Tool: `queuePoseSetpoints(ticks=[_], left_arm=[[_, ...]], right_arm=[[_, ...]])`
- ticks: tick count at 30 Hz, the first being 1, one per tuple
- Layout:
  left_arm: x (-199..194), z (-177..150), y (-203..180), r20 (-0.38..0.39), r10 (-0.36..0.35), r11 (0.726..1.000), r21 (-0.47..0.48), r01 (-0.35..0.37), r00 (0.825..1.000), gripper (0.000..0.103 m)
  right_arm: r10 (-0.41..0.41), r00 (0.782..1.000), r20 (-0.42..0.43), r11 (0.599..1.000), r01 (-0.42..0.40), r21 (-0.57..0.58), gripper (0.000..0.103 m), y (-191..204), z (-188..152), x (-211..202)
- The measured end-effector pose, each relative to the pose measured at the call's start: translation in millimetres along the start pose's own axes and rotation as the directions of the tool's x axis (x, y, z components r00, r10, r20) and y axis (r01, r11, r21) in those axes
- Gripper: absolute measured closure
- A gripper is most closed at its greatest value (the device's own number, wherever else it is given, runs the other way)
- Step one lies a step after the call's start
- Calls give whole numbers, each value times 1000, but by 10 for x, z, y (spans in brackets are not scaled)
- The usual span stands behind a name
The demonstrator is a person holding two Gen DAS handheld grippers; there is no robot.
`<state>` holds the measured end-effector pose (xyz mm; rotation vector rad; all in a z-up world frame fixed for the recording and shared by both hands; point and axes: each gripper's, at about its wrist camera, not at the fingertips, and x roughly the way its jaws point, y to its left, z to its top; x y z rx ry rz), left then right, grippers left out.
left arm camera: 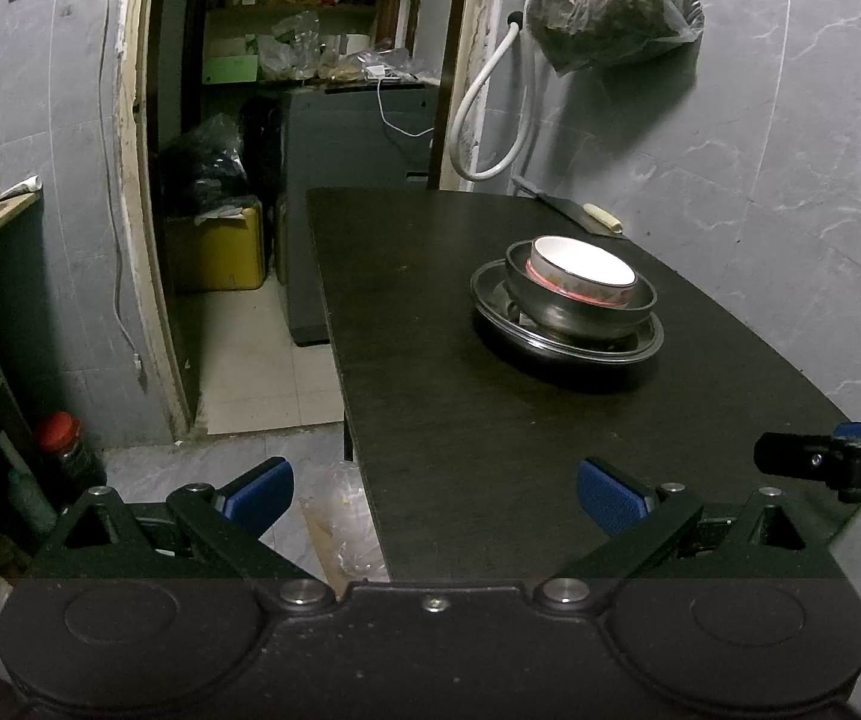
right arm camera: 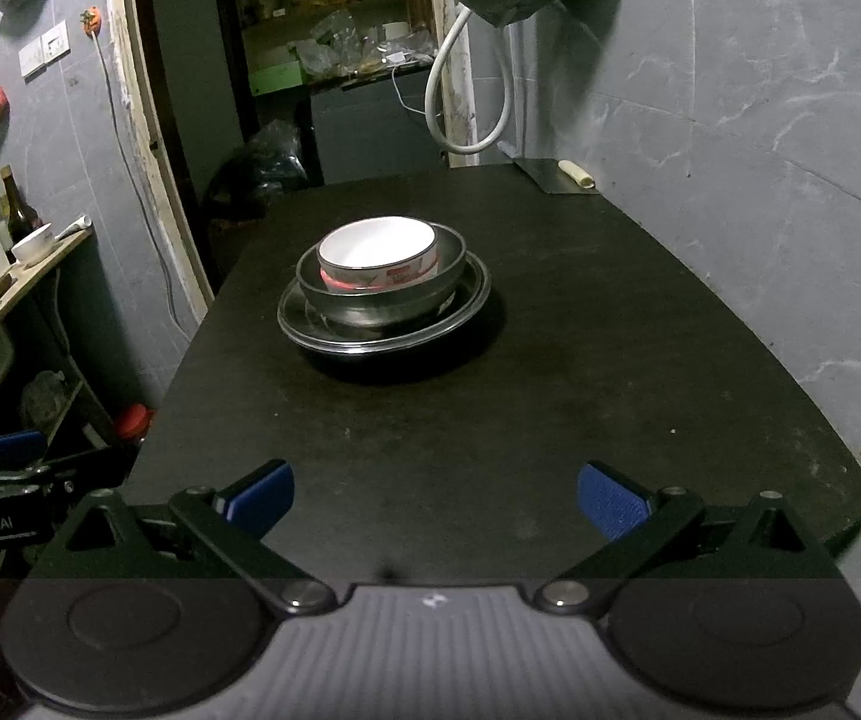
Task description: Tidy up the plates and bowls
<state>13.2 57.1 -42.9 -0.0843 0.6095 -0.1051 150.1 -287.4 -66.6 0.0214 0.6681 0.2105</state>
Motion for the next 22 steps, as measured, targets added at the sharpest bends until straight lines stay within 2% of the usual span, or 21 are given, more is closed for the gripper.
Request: queuePoseSetpoints(ticks=[9,14,22], left_arm=[[23,-12,5,0,0,1000,1,0,1000,2],[55,16,-63,-10,48,998,35,-47,999,2],[44,39,-102,0,16,999,39,-16,1000,2]], right_arm=[[1,1000,-3,1000,-1,-1,0,-8,7,7],[0,1000,-5,1000,0,-1,0,-8,10,5],[-2,1000,-12,1000,2,4,0,-68,5,24]])
